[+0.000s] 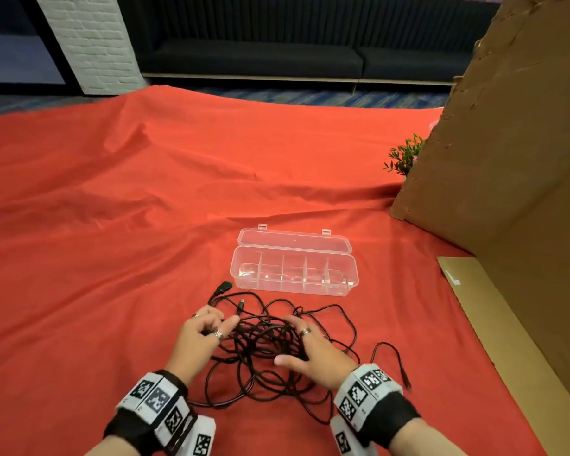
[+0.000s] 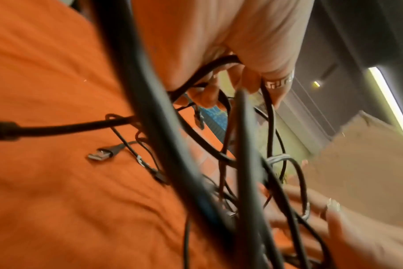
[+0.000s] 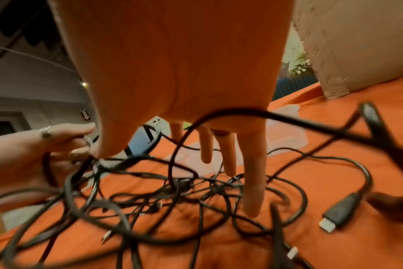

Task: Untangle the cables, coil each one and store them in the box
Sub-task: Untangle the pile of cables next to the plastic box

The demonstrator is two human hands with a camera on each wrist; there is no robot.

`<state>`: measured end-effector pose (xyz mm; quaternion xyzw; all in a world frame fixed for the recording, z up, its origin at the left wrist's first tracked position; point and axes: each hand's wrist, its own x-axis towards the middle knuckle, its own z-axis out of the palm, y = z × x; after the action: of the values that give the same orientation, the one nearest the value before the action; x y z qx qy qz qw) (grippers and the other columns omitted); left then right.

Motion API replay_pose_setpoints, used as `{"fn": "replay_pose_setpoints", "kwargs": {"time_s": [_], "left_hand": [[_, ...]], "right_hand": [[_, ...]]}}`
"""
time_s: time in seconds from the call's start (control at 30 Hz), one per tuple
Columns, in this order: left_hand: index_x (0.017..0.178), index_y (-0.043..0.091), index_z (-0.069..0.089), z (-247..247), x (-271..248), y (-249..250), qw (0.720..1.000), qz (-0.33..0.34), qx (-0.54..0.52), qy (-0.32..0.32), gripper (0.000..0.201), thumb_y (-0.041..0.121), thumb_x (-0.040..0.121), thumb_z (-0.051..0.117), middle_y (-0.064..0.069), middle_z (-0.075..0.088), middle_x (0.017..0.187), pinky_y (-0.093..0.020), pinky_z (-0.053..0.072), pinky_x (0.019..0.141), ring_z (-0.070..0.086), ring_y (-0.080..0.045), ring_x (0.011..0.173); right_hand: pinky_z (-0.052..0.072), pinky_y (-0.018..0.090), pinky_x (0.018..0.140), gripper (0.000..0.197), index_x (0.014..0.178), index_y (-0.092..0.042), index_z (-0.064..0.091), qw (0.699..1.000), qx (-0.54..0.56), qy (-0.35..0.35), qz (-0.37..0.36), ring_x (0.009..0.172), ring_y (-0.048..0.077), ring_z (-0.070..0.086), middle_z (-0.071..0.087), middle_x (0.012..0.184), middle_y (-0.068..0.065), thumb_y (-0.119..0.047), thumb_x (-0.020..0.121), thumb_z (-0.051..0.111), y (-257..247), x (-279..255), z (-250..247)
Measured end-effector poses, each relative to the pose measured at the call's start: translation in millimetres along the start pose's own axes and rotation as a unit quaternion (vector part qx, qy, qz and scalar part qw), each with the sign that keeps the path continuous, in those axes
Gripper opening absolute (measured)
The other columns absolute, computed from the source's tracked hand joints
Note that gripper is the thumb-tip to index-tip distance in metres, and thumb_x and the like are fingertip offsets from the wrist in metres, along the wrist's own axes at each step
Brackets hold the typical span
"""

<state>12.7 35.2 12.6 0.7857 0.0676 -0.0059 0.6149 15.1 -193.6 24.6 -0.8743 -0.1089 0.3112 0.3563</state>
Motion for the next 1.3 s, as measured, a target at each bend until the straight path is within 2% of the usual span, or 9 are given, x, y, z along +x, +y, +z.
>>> {"fn": "replay_pose_setpoints", "kwargs": {"time_s": [0.17, 0.27, 0.37, 0.43, 0.53, 0.7, 0.87, 1.17, 1.3], "left_hand": [[0.057, 0.009, 0.035, -5, 10, 8, 0.996, 0.002, -0.044, 0.08, 0.04, 0.009, 0.086, 0.062, -0.01, 0.044, 0.071, -0.008, 0.036, 0.063, 0.043, -0.007, 0.064], [0.057, 0.011, 0.034, -12, 17, 6, 0.994, -0.001, -0.039, 0.1, 0.041, 0.012, 0.088, 0.061, 0.002, 0.036, 0.06, -0.021, 0.036, 0.07, 0.037, -0.011, 0.062], [0.051, 0.019, 0.03, -25, 26, -6, 0.993, -0.019, 0.031, 0.114, 0.05, 0.023, 0.084, 0.067, 0.01, 0.029, 0.048, -0.032, 0.033, 0.063, 0.03, -0.011, 0.052], [0.05, 0.017, 0.031, -37, 31, -9, 0.978, -0.064, 0.171, 0.098, 0.052, 0.033, 0.081, 0.069, 0.004, 0.036, 0.051, -0.034, 0.032, 0.059, 0.04, -0.021, 0.056], [0.065, 0.024, 0.054, -36, 29, 12, 0.89, -0.083, 0.445, 0.054, 0.031, 0.047, 0.084, 0.059, 0.003, 0.057, 0.089, -0.038, 0.037, 0.08, 0.052, -0.025, 0.095], [0.131, 0.032, 0.043, 34, 21, 82, 0.971, 0.084, 0.135, -0.178, 0.047, 0.039, 0.087, 0.057, 0.018, 0.055, 0.118, -0.019, 0.039, 0.098, 0.051, 0.006, 0.11], [0.078, 0.02, 0.061, 68, 27, 80, 0.944, 0.067, 0.104, -0.305, 0.029, 0.027, 0.098, 0.042, 0.009, 0.057, 0.056, -0.016, 0.039, 0.068, 0.053, -0.002, 0.059], [0.072, 0.022, 0.054, 38, 55, 68, 0.956, 0.079, 0.141, -0.244, 0.029, 0.019, 0.098, 0.042, 0.017, 0.058, 0.061, -0.017, 0.04, 0.074, 0.054, -0.004, 0.069], [0.072, 0.026, 0.058, 37, 54, 81, 0.96, 0.086, 0.171, -0.203, 0.03, 0.019, 0.097, 0.043, 0.009, 0.061, 0.057, -0.02, 0.043, 0.074, 0.062, -0.014, 0.071]], "right_hand": [[0.045, 0.026, 0.075, 0.023, 0.102, -0.031, 0.05, 0.986, -0.09, 0.135, 0.029, 0.092, 0.009, 0.058, 0.059, 0.096, -0.012, -0.046, 0.086, 0.058, 10, -9, -6], [0.042, 0.021, 0.065, 0.034, 0.066, -0.03, 0.048, 0.983, -0.09, 0.161, -0.025, 0.073, 0.001, 0.052, 0.056, 0.075, -0.012, -0.059, 0.083, 0.051, 19, -18, -34], [0.046, 0.018, 0.078, 0.03, 0.07, -0.039, 0.062, 0.97, 0.041, 0.217, -0.098, 0.084, -0.001, 0.058, 0.068, 0.087, -0.01, -0.066, 0.077, 0.05, 19, -34, -69], [0.04, 0.008, 0.06, 0.028, 0.071, -0.029, 0.065, 0.94, 0.144, 0.287, -0.116, 0.065, 0.001, 0.053, 0.067, 0.074, -0.004, -0.046, 0.089, 0.052, 10, -48, -96], [0.036, 0.015, 0.054, 0.029, 0.075, -0.021, 0.066, 0.923, 0.188, 0.308, -0.137, 0.058, 0.013, 0.045, 0.055, 0.065, 0.013, -0.035, 0.093, 0.048, -11, -63, -126], [0.042, 0.012, 0.062, 0.025, 0.095, -0.017, 0.069, 0.923, 0.199, 0.243, -0.22, 0.068, -0.002, 0.055, 0.065, 0.089, -0.005, -0.026, 0.096, 0.046, -69, -57, -120], [0.02, 0.01, 0.033, 0.029, 0.071, -0.018, 0.044, 0.851, 0.319, 0.332, -0.251, 0.075, 0.025, 0.071, 0.072, 0.102, 0.006, -0.022, 0.1, 0.04, -100, -62, -147], [0.008, 0.016, 0.037, 0.034, 0.068, -0.021, 0.037, 0.701, 0.438, 0.524, -0.203, 0.043, 0.015, 0.057, 0.055, 0.056, -0.003, -0.03, 0.101, 0.034, -46, -79, -197], [0.044, 0.023, 0.045, 0.012, 0.09, -0.023, 0.042, 0.798, 0.296, 0.523, -0.046, 0.065, 0.009, 0.065, 0.063, 0.094, 0.015, -0.029, 0.091, 0.052, -1, -66, -183]]}}
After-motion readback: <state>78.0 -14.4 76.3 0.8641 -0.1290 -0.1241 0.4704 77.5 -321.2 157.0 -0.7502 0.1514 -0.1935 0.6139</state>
